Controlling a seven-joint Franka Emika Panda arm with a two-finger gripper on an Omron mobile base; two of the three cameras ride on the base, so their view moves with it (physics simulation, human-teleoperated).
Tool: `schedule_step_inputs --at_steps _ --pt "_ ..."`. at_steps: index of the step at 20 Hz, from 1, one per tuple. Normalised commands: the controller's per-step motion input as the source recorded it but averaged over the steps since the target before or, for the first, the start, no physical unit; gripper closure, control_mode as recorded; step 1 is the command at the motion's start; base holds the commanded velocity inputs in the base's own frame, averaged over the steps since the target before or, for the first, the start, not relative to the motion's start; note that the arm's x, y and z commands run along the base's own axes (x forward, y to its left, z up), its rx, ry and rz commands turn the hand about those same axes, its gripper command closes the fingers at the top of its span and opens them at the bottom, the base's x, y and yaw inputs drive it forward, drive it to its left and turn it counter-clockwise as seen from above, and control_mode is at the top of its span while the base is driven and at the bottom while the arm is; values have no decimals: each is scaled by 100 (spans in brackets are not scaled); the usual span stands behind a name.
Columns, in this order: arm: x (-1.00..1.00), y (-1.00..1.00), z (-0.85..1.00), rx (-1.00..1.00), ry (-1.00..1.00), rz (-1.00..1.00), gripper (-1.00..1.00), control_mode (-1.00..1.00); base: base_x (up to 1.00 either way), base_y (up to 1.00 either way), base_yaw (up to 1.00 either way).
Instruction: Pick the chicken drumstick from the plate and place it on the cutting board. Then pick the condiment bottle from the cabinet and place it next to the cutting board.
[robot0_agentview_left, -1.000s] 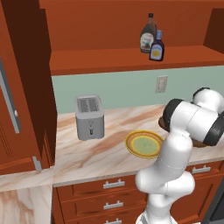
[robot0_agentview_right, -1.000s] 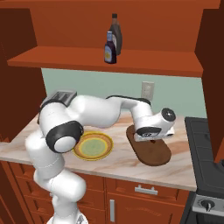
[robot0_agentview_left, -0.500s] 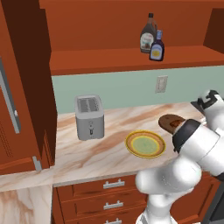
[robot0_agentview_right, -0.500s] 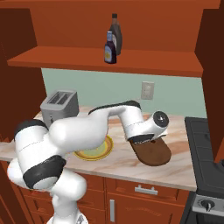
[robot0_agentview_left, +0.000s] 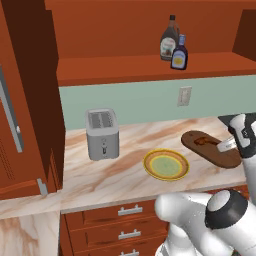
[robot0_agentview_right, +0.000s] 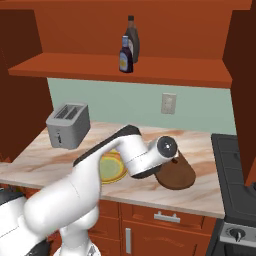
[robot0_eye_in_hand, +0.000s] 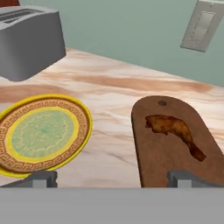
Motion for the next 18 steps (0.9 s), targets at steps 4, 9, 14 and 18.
schedule_step_inputs --at_steps 4,9,14,18 --pt "-44 42 18 0 -14 0 -100 -100 0 0 0" --pt "-35 39 29 0 -10 0 -100 -100 0 0 0" --pt "-32 41 32 1 -9 2 -100 -100 0 0 0" --pt "-34 40 22 0 -7 6 -100 -100 0 0 0"
